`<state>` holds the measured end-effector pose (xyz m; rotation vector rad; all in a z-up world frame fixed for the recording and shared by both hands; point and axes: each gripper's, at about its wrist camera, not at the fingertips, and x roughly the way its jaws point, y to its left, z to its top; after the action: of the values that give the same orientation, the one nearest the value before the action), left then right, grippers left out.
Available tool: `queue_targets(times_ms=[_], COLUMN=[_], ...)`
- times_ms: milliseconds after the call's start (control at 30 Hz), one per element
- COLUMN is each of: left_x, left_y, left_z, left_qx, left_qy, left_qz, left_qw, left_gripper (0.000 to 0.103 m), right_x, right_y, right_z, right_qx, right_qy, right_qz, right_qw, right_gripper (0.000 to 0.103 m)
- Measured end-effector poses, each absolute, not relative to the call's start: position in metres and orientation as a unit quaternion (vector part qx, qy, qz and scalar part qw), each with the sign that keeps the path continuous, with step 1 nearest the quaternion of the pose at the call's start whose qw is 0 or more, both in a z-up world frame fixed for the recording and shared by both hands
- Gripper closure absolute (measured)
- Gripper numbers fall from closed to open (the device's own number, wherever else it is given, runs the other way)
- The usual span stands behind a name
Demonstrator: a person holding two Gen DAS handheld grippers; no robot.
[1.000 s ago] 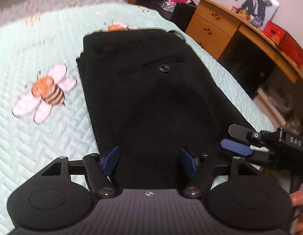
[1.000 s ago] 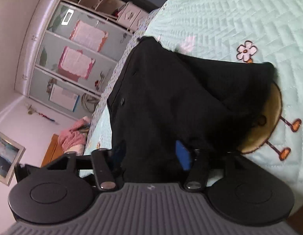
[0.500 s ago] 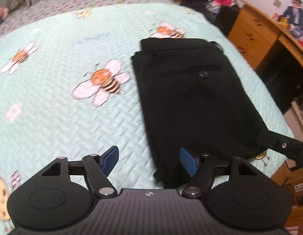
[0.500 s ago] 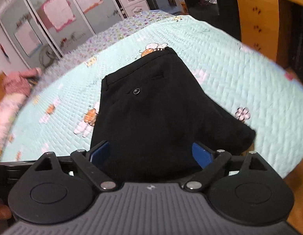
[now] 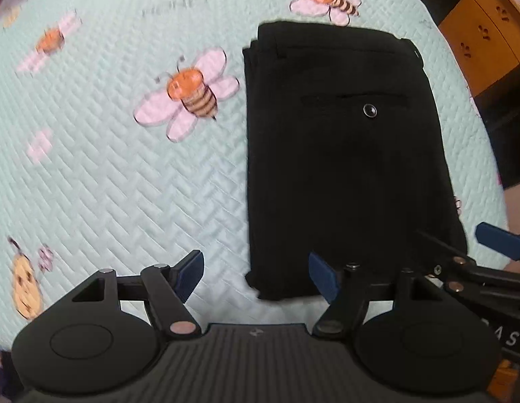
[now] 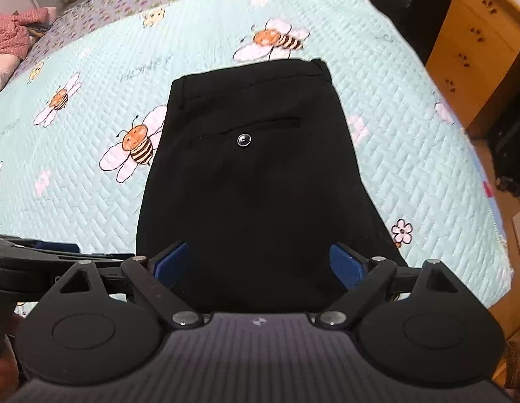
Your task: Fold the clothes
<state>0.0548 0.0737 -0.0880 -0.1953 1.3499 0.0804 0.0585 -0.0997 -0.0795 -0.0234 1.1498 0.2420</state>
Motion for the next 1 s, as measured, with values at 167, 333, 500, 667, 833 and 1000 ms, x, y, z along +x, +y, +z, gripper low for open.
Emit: queue_targets(times_ms=[167, 333, 500, 667, 833, 1000], left_x=[0.061, 0.069, 0.071, 0.071, 0.068, 0.065], left_y=[0.069, 0.066, 0.066, 0.065, 0.062, 0.063], left_z=[-0.092, -0.096, -0.097, -0.096, -0.093, -0.09], left_qx=[-0.088, -0.087, -0.081, -0.073, -0.062, -0.057], left_qy=[0.634, 0.639, 0.638, 0.63, 0.617, 0.606], left_qz=[0.039, 0.041, 0.047, 0.051, 0.054, 0.055], left_qw=[0.767, 0.763, 0.764, 0.771, 0.783, 0.791], left_gripper=[0.031, 0.031, 0.031, 0.031, 0.031, 0.031], right_x=[0.067, 0.075, 0.078, 0.079, 0.076, 0.074], right_y=[-0.097, -0.1, -0.102, -0.103, -0.104, -0.103], right_z=[-0.079, -0.083, -0.085, -0.086, -0.086, -0.085], right_qx=[-0.029, -0.025, -0.018, -0.011, -0.009, -0.006], right_qy=[0.558, 0.564, 0.565, 0.564, 0.562, 0.557], right_qz=[0.119, 0.121, 0.124, 0.124, 0.121, 0.12], right_qw=[0.821, 0.817, 0.816, 0.816, 0.818, 0.822], right_gripper=[0.012, 0.012, 0.012, 0.012, 0.012, 0.012])
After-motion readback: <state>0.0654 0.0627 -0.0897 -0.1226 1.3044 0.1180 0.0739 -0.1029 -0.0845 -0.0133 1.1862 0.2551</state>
